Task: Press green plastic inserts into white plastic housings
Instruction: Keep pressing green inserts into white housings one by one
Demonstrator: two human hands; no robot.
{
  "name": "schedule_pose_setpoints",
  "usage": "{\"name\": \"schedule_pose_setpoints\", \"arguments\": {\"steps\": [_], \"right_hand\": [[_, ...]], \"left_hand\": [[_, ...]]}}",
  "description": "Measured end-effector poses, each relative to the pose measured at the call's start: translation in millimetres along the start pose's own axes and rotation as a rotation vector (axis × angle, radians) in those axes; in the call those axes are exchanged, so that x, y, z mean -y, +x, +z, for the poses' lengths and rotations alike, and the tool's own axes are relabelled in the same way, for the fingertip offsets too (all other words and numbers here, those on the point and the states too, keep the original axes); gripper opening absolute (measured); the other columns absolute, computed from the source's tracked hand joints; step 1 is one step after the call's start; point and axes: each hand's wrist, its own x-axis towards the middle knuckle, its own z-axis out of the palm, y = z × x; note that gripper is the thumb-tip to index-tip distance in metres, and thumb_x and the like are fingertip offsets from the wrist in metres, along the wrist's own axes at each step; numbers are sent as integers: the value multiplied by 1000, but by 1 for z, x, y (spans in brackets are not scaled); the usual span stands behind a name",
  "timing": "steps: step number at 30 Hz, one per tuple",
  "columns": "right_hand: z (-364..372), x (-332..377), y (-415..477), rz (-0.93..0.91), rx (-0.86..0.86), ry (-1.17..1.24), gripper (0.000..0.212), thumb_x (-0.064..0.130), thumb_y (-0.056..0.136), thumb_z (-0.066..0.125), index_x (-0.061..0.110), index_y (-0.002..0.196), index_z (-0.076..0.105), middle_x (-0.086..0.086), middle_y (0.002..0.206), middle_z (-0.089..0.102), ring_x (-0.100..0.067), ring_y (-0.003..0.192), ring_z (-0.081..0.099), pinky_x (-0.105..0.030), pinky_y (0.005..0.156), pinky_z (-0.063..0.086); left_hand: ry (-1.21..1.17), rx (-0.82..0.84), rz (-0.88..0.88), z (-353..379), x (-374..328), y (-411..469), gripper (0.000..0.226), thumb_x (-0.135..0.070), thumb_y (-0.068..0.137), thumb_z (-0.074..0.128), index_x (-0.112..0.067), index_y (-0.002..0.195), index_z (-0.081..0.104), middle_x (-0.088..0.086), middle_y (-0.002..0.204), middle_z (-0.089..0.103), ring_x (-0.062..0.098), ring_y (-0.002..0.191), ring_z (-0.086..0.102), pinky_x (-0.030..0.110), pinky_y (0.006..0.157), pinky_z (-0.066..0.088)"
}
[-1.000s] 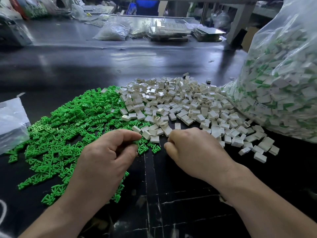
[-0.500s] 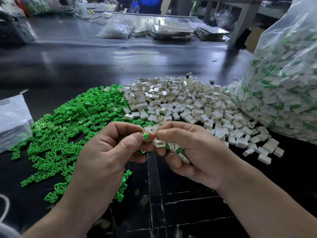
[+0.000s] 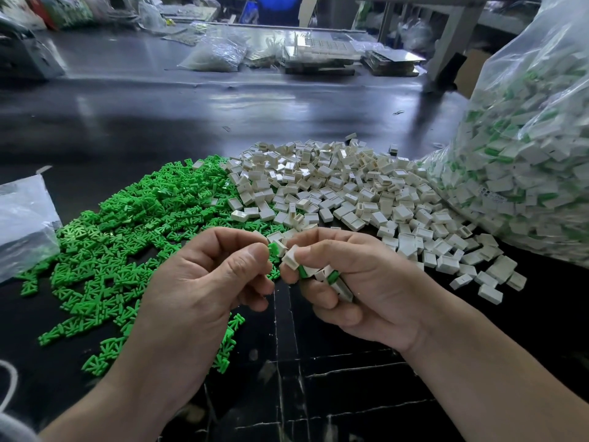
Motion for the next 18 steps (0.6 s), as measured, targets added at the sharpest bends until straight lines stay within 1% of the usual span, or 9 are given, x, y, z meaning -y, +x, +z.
{"name": "schedule_pose_setpoints", "arguments": {"steps": [2,5,8,10,12,14,16,18], "right_hand": [[-1,0,0,-1,-1,25,29,9,82,67,11,111,65,-12,79,64,-10,45,46,-16,32,31],[-1,0,0,-15,25,56,25,9,83,70,11,108,71,-10,78,62,-10,47,48,-16,33,34],[0,1,-1,2,22,69,35,3,77,70,6,111,67,-9,79,64,-9,47,48,-16,33,33],[1,1,-2,-5,21,35,36,4,76,71,6,112,65,-9,77,64,-8,46,46,-16,32,31],[3,1,-3,-17,27,-29,26,12,83,74,8,107,65,-8,77,61,-9,46,45,-15,32,31],[4,0,-4,-23,3,-92,9,19,93,65,11,98,65,-9,78,61,-10,46,45,-16,32,30],[6,-1,-5,-19,-24,-138,9,19,98,59,12,96,64,-9,79,63,-10,45,45,-16,32,30],[7,0,-5,-27,-39,-173,7,16,98,59,12,98,65,-9,77,63,-10,45,45,-16,33,30]], "left_hand": [[5,1,0,0,0,0,28,-39,67,75,-19,87,73,10,75,69,22,65,65,26,54,51],[13,-8,-6,0,0,1,29,-40,66,75,-19,87,73,9,75,69,22,65,65,26,54,51],[12,-17,-8,0,0,0,28,-40,66,74,-20,86,73,9,75,68,21,64,64,25,54,51],[12,-23,-6,1,-1,0,28,-40,66,74,-21,86,74,8,75,69,20,64,64,25,54,51],[10,-25,-3,1,-1,0,27,-40,67,74,-21,86,74,8,76,69,20,64,65,25,53,51],[13,-27,1,1,-2,-1,26,-40,68,73,-21,87,73,9,77,69,21,64,65,25,54,51],[26,-35,4,1,-3,-2,27,-41,69,73,-21,88,73,9,78,70,21,65,66,25,54,52],[73,-44,14,1,-3,-2,25,-40,70,73,-23,88,73,8,77,70,21,65,67,26,54,52]]}}
